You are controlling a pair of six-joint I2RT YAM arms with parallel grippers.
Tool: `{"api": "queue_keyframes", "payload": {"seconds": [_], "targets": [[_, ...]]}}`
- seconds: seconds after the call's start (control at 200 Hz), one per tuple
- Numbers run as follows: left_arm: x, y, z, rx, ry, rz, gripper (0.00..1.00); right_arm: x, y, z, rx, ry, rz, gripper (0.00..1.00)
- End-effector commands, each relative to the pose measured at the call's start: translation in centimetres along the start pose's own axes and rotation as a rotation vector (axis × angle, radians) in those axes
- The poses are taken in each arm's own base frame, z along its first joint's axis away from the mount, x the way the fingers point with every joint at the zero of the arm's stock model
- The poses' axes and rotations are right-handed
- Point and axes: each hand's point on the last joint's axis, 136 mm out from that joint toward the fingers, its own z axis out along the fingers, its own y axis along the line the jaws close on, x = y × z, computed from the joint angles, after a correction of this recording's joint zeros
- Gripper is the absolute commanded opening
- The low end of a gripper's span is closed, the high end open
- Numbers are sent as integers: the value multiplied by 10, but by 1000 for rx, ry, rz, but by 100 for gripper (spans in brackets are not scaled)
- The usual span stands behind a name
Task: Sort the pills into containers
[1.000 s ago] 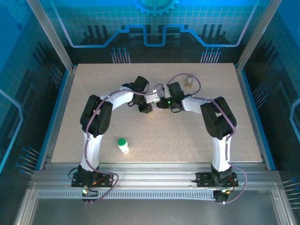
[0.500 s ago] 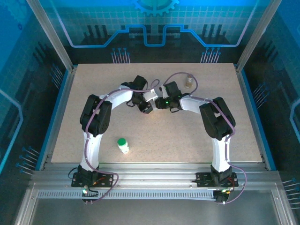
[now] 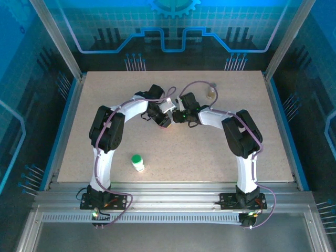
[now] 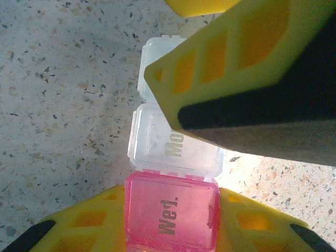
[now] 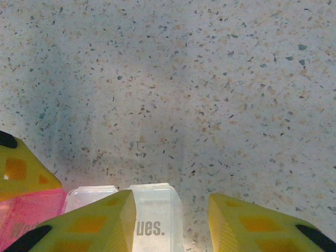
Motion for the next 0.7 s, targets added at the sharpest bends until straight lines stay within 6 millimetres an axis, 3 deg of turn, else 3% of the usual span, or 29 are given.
{"api": "queue_keyframes", "payload": {"seconds": [0.0,0.485,0.69], "targets": [[-13,37,-26,-127,-73,-86,37,113,-16,1,76,381,-25,42],[-9,35,-33,-85,-74,-173,48,123,-25,-4,157,395,-80,42],[-4,28,-31,-76,-67,-121,46,122,-24,-3,144,391,-73,42]]}}
